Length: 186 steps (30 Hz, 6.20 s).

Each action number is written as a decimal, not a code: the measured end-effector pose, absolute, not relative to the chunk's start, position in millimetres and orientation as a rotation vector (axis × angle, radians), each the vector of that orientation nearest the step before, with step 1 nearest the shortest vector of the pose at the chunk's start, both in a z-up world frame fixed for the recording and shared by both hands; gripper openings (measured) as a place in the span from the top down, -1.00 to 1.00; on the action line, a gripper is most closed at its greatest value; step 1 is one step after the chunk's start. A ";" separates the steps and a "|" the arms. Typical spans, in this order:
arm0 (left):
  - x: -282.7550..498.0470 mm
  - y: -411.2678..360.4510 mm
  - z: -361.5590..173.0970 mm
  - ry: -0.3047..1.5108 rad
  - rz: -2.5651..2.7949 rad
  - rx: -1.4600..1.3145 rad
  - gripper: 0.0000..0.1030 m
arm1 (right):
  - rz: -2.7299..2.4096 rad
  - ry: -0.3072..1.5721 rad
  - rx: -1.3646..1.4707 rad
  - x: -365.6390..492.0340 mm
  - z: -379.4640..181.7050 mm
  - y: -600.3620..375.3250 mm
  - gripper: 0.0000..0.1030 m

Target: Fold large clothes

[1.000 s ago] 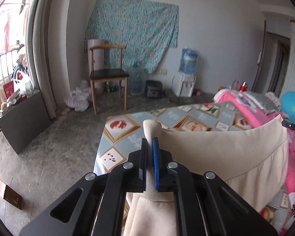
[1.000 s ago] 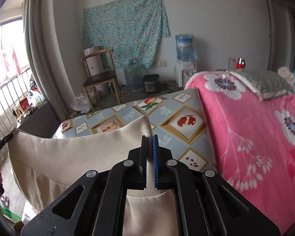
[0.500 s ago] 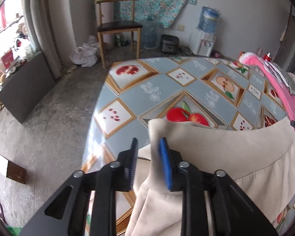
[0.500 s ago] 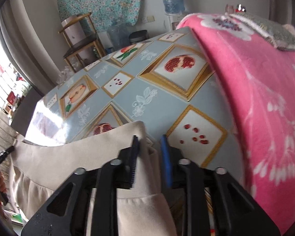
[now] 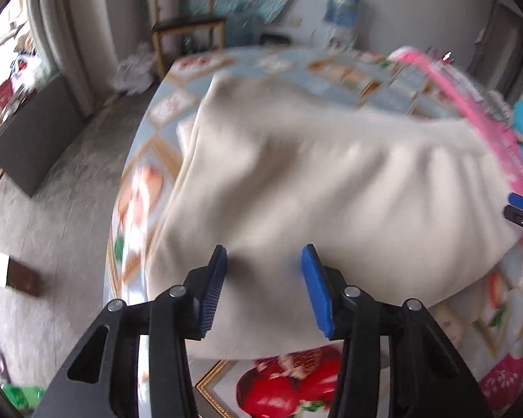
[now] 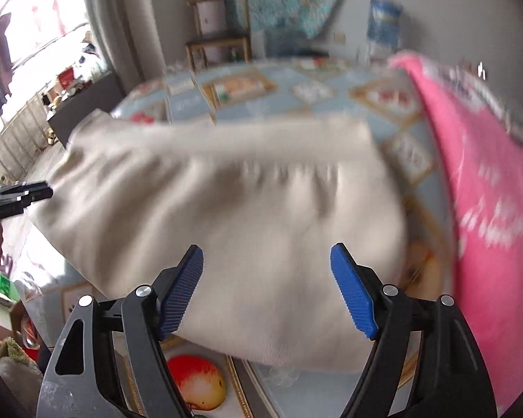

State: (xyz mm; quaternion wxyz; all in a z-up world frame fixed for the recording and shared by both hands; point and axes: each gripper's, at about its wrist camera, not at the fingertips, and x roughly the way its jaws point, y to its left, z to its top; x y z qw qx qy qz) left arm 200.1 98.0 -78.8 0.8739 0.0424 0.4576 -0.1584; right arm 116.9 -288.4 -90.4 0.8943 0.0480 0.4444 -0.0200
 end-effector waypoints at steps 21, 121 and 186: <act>222.7 22.6 -75.9 0.882 -0.322 0.201 0.08 | 0.010 0.900 -0.101 197.0 -92.2 -197.1 -0.45; 103.1 76.0 -48.0 0.828 -0.463 -0.005 -0.10 | 0.009 0.859 0.253 67.4 -76.9 -205.9 -0.76; 24.7 51.7 -3.4 0.764 -0.154 -0.066 -0.90 | -0.392 0.676 0.087 -28.3 -19.6 -143.3 -0.86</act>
